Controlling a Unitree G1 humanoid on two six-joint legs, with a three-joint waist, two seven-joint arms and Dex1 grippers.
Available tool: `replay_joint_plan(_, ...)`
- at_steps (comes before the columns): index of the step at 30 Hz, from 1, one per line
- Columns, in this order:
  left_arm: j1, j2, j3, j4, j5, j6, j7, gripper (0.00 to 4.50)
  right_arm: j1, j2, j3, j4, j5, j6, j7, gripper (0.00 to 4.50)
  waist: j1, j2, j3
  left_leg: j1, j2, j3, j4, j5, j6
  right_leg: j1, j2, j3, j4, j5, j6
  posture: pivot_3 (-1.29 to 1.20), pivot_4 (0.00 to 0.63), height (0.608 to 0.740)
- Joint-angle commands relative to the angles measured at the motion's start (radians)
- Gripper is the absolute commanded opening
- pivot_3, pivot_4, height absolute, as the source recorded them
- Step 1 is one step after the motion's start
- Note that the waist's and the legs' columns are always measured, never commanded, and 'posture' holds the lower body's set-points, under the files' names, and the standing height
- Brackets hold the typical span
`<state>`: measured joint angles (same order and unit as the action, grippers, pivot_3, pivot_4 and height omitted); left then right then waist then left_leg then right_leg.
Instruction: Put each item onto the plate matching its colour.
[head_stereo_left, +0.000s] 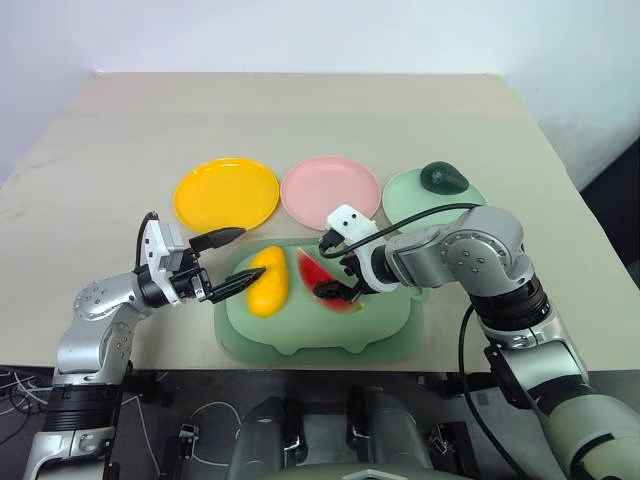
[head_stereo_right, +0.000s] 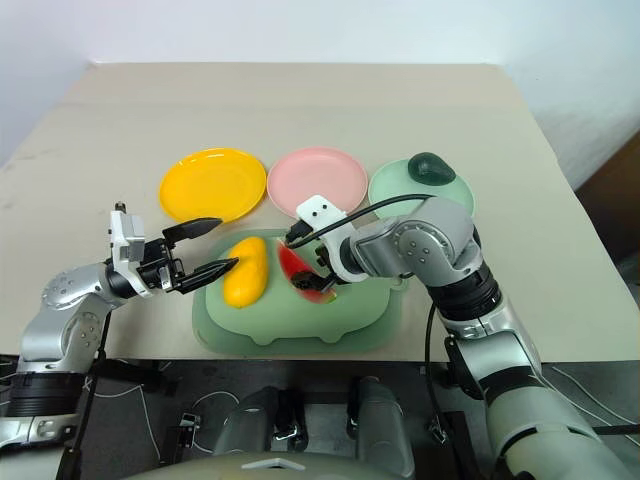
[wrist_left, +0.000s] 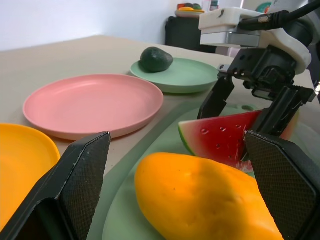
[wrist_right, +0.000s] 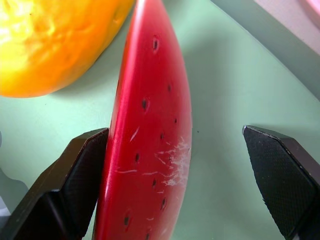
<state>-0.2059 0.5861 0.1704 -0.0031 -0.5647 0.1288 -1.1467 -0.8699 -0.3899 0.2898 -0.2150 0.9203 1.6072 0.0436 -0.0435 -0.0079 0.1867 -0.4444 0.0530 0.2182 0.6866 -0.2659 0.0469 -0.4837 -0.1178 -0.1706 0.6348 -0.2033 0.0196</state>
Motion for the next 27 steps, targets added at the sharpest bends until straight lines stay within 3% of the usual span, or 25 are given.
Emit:
replay_joint_plan(1,-0.014,0.012,0.015,-0.005,-0.002,-0.013,-0.006,4.50,0.007,0.019,-0.007,-0.047,-0.033,0.007,0.030,4.30,0.000,0.000,0.000,0.000,0.000,0.000,0.000,0.000,0.000,0.000,0.000,0.000,0.000,0.000,0.000,0.00,0.150,0.696)
replay_joint_plan(4,-0.012,0.012,0.016,-0.006,-0.001,-0.014,-0.008,4.50,0.016,0.029,-0.001,-0.055,-0.067,0.007,0.044,3.64,0.000,0.000,0.000,0.000,0.000,0.000,0.000,0.000,0.000,0.000,0.000,0.000,0.000,0.000,0.000,0.00,0.150,0.696)
replay_joint_plan(7,-0.010,0.013,0.017,-0.004,-0.001,-0.015,-0.011,4.50,0.019,0.034,0.003,-0.057,-0.090,0.007,0.060,2.56,0.000,0.000,0.000,0.000,0.000,0.000,0.000,0.000,0.000,0.000,0.000,0.000,0.000,0.000,0.000,0.00,0.150,0.696)
replay_joint_plan(9,-0.009,0.014,0.019,-0.002,0.000,-0.016,-0.012,4.50,0.020,0.036,0.005,-0.059,-0.101,0.007,0.071,2.26,0.000,0.000,0.000,0.000,0.000,0.000,0.000,0.000,0.000,0.000,0.000,0.000,0.000,0.000,0.000,0.00,0.150,0.696)
replay_joint_plan(19,-0.007,0.013,0.022,0.006,0.002,-0.024,-0.015,4.50,0.009,0.026,0.014,-0.069,-0.180,0.006,0.128,2.26,0.000,0.000,0.000,0.000,0.000,0.000,-0.001,0.000,0.000,0.000,0.000,0.000,0.000,0.000,0.000,0.00,0.150,0.696)
replay_joint_plan(27,0.001,0.016,0.031,-0.014,-0.002,-0.017,-0.001,4.50,-0.092,-0.015,-0.196,-0.021,-0.198,-0.098,0.233,2.26,0.000,0.000,0.000,-0.002,0.000,0.001,-0.001,0.000,0.000,-0.003,0.000,0.000,0.000,0.000,0.000,0.00,0.150,0.696)
